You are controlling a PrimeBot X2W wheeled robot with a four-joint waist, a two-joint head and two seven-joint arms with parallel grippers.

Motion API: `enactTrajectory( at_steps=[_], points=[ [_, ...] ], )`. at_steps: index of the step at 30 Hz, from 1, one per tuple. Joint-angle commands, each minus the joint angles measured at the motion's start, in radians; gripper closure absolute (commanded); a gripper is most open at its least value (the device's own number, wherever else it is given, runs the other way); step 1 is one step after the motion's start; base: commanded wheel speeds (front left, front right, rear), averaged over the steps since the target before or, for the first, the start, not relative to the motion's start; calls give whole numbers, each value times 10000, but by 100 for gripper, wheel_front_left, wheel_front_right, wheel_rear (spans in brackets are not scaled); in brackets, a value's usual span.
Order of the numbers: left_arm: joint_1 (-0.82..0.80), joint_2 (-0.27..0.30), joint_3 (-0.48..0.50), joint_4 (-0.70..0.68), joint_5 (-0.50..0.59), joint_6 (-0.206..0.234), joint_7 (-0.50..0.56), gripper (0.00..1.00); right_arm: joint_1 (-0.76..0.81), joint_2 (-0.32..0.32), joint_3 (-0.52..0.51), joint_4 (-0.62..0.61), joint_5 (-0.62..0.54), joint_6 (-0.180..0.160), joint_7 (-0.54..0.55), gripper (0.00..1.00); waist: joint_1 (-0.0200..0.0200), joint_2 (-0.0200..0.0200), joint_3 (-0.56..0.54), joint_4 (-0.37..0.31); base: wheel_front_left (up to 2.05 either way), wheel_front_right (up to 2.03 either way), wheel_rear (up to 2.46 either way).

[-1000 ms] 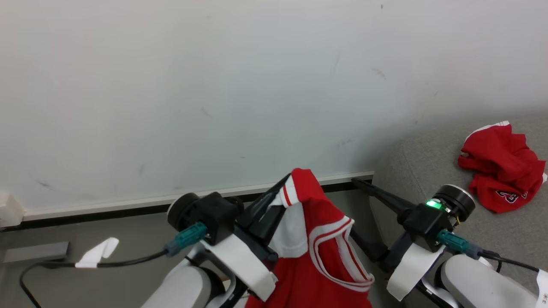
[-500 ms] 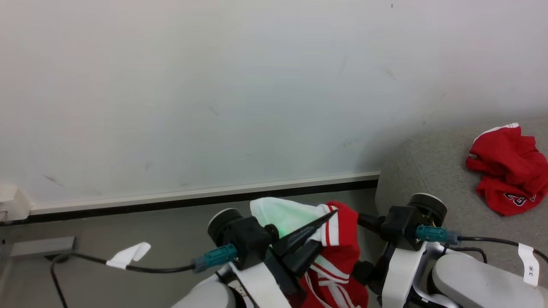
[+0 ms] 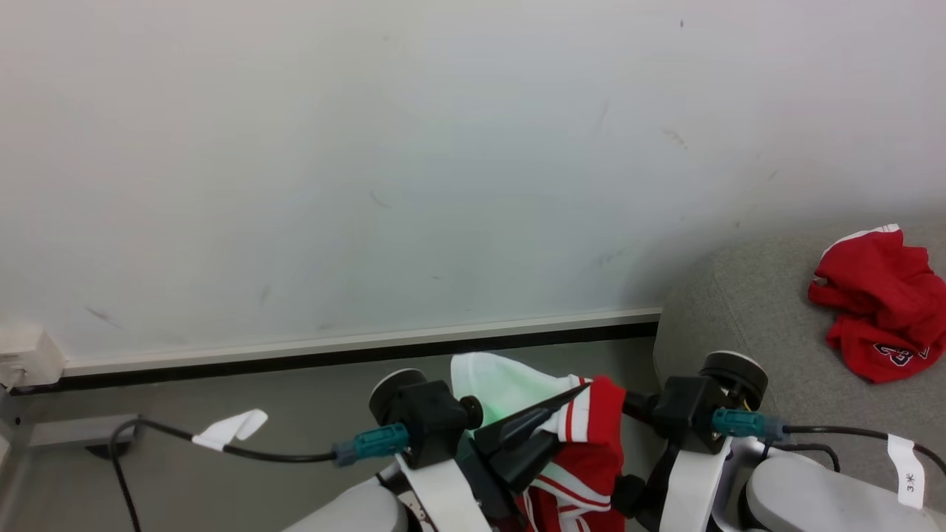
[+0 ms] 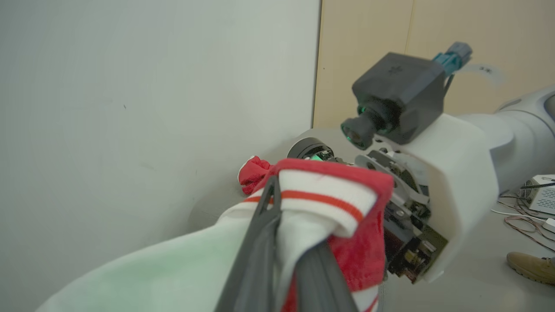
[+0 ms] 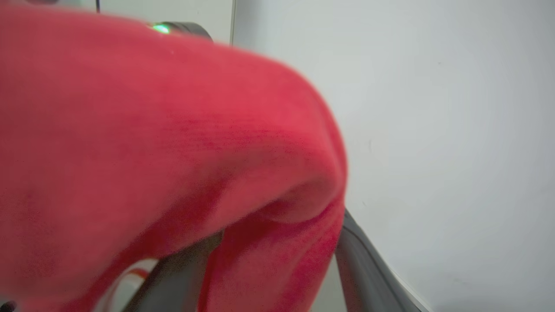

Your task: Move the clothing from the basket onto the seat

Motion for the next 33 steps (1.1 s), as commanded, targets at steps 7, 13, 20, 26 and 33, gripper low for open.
enactTrajectory(
  at_steps=[7, 13, 20, 26, 33],
  points=[
    [-271, 88, -36, 286, -111, 61, -310, 100, 378, -70, -4, 93, 204, -29, -304, 100, -1, -1, 0, 62, 0, 0, 0],
    [-106, 163, 52, 746, -10, 123, -471, 55, 186, -286, -3, 672, 501, -29, -971, 100, -1, -1, 93, -47, 0, 0, 0],
    [61, 65, 240, 1304, 157, 283, -618, 0, -113, -457, -223, 1164, 758, -29, -1455, 100, -1, -1, 302, -476, 0, 0, 0],
    [180, -72, 394, 1803, 269, 310, -682, 0, -321, -729, -875, 1429, 664, -29, -1691, 100, -1, -1, 544, -945, 0, 0, 0],
    [232, -296, 553, 2223, 448, 314, -698, 0, -381, -1049, -1645, 1491, 466, -29, -1769, 100, -1, -1, 804, -1568, 0, 0, 0]
  ],
)
